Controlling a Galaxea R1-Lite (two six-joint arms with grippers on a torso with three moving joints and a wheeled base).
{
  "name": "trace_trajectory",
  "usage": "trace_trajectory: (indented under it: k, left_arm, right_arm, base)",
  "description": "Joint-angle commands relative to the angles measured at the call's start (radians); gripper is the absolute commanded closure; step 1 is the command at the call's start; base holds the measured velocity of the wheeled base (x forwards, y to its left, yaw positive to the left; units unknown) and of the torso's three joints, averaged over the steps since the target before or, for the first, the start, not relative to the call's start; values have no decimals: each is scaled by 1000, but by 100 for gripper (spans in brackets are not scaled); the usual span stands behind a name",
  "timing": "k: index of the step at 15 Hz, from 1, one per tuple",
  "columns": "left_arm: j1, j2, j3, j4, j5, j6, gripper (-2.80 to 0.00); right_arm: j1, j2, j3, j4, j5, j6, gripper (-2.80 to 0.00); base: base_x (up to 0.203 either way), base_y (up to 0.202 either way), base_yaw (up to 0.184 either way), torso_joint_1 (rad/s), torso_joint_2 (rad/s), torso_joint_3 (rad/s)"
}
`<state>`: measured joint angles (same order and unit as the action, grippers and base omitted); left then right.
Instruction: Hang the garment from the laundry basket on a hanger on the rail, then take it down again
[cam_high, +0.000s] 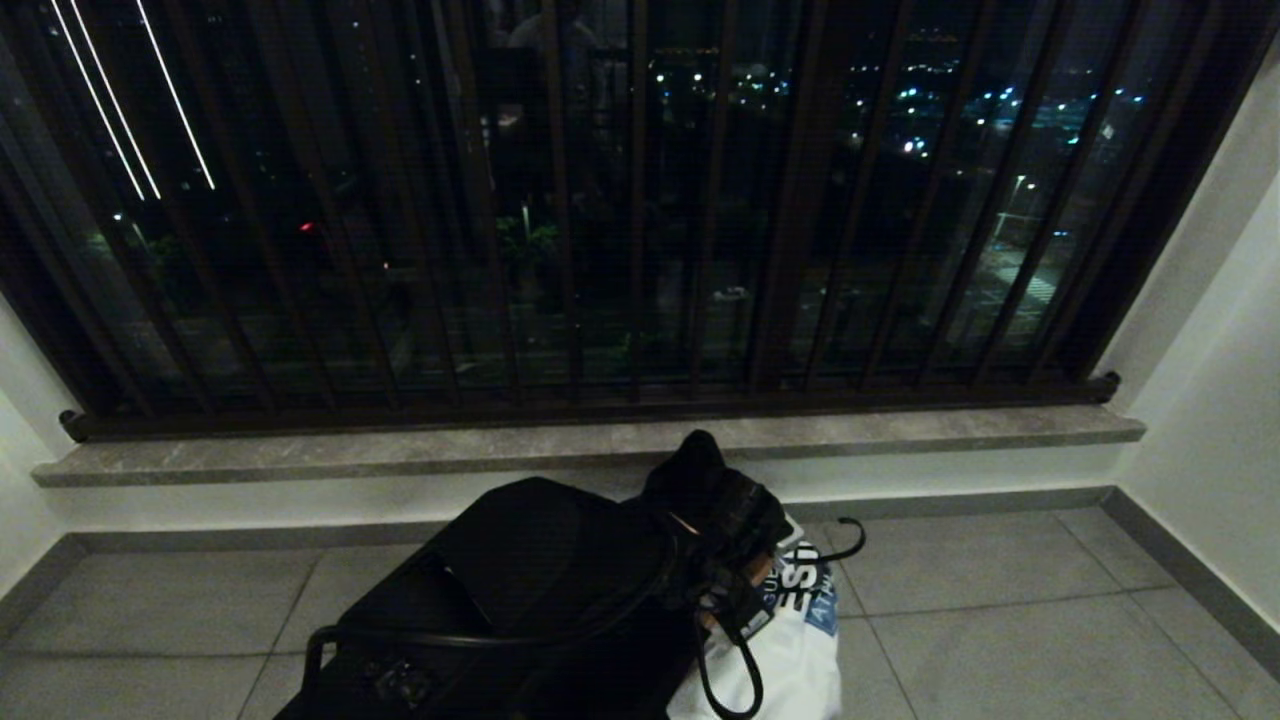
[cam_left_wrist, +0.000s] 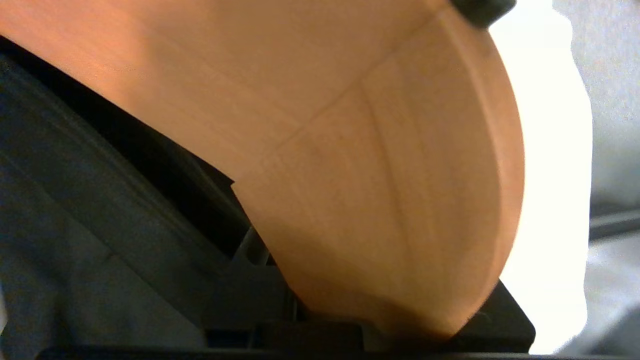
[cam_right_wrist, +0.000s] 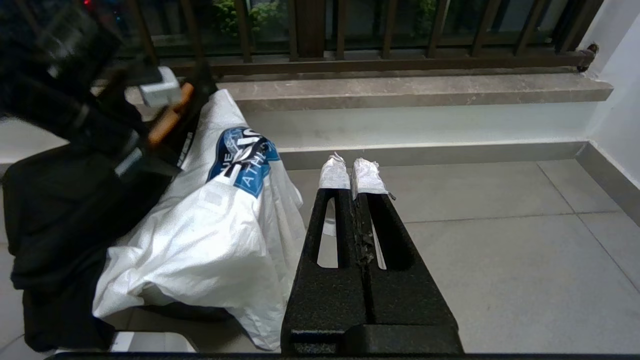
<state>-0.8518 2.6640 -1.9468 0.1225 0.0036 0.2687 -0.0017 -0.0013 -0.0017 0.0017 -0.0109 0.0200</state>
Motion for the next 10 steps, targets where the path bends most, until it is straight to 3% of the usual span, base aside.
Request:
trace_trajectory:
  k: [1,5,10]
  left_arm:
    - [-7,49,-1,-7,2,28,0]
    - [-8,56,-3,-75,21,41,0]
    - [-19,53,-3,-80,19,42,0]
  right_arm:
    - [0,1,0,0,0,0,0]
    - [0,1,0,0,0,0,0]
    - [0,1,0,0,0,0,0]
  base:
    - [0,0,0,0,0,0]
    - [0,0,0,0,0,0]
    - [0,0,0,0,0,0]
